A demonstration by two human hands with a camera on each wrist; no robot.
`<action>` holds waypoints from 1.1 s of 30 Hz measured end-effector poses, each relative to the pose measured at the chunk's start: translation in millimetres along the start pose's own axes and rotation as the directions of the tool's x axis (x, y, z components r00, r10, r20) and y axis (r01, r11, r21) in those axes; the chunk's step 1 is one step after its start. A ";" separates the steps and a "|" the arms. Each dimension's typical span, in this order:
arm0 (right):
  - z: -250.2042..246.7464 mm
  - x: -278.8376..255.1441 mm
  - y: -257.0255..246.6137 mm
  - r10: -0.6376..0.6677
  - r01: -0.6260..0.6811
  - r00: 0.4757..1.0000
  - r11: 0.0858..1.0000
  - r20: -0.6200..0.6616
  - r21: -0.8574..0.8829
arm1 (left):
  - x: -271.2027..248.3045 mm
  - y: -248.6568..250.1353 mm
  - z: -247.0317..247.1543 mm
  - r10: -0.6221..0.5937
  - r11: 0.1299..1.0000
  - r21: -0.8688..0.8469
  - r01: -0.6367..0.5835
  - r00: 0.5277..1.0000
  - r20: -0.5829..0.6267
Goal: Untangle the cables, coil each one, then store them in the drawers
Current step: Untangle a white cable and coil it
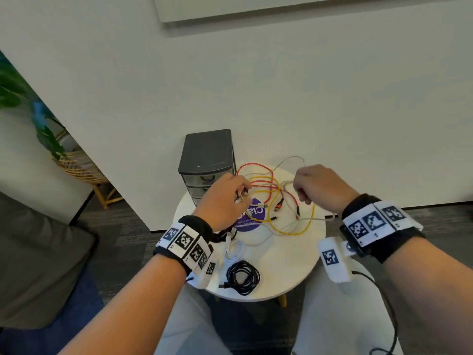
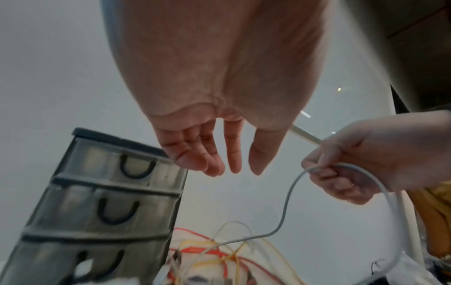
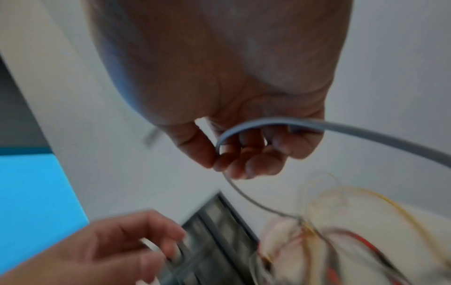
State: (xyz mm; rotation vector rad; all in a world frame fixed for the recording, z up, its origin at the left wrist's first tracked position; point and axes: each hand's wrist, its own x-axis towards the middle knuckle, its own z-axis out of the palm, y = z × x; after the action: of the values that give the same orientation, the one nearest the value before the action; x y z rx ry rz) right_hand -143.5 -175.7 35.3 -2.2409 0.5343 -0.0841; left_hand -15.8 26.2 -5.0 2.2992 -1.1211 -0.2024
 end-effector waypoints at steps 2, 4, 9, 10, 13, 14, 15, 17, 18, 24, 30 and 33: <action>-19.5 -1.9 -21.6 -0.086 0.096 0.993 0.986 -0.080 0.138 | 8.5 14.9 -9.0 0.060 0.996 -0.065 -0.058 0.998 0.016; -34.7 -1.7 -42.7 -0.175 0.200 0.973 0.964 -0.152 0.176 | 17.4 29.9 -16.9 0.087 0.984 -0.159 -0.085 0.996 0.009; -66.2 -4.7 -90.2 -0.406 0.472 0.846 0.871 -0.346 0.134 | 38.3 60.8 -37.9 0.070 0.917 -0.388 -0.097 0.994 -0.085; -71.1 -6.0 -98.0 -0.428 0.508 0.819 0.850 -0.382 0.138 | 41.1 64.6 -41.0 0.062 0.909 -0.406 -0.096 0.993 -0.097; -83.7 -9.4 -117.8 -0.470 0.605 0.726 0.784 -0.501 0.141 | 45.5 69.8 -46.8 0.055 0.913 -0.397 -0.095 0.992 -0.110; -87.2 -10.3 -123.2 -0.484 0.631 0.693 0.766 -0.534 0.124 | 45.9 69.3 -48.1 0.054 0.915 -0.394 -0.092 0.993 -0.106; -90.0 -10.0 -127.4 -0.495 0.649 0.665 0.753 -0.559 0.107 | 45.6 68.6 -49.7 0.050 0.911 -0.402 -0.087 0.994 -0.101; -94.2 -9.5 -133.0 -0.507 0.674 0.633 0.733 -0.584 0.095 | 44.2 65.6 -52.2 0.040 0.906 -0.417 -0.076 0.995 -0.094; -95.6 -9.1 -134.5 -0.514 0.685 0.620 0.723 -0.593 0.091 | 43.4 63.5 -53.0 0.032 0.908 -0.413 -0.067 0.995 -0.092; -95.8 -4.5 -134.5 -0.593 0.758 0.431 0.647 -0.680 -0.084 | 39.2 49.9 -59.2 -0.020 0.909 -0.416 -0.038 0.991 -0.133; -112.1 3.6 -124.8 -0.532 0.729 0.259 0.655 -0.806 -0.198 | 40.9 42.0 -63.5 -0.034 0.885 -0.465 -0.032 0.991 -0.133; -121.6 6.7 -119.3 -0.483 0.699 0.244 0.688 -0.841 -0.193 | 39.6 37.9 -59.0 -0.062 0.835 -0.550 0.005 0.994 -0.085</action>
State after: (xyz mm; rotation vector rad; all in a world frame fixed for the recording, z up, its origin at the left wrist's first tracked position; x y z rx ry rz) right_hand -123.9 -195.1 203.5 -1.8898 0.0580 -1.6815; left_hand 5.6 2.6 68.9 1.7888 -0.8324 -0.3678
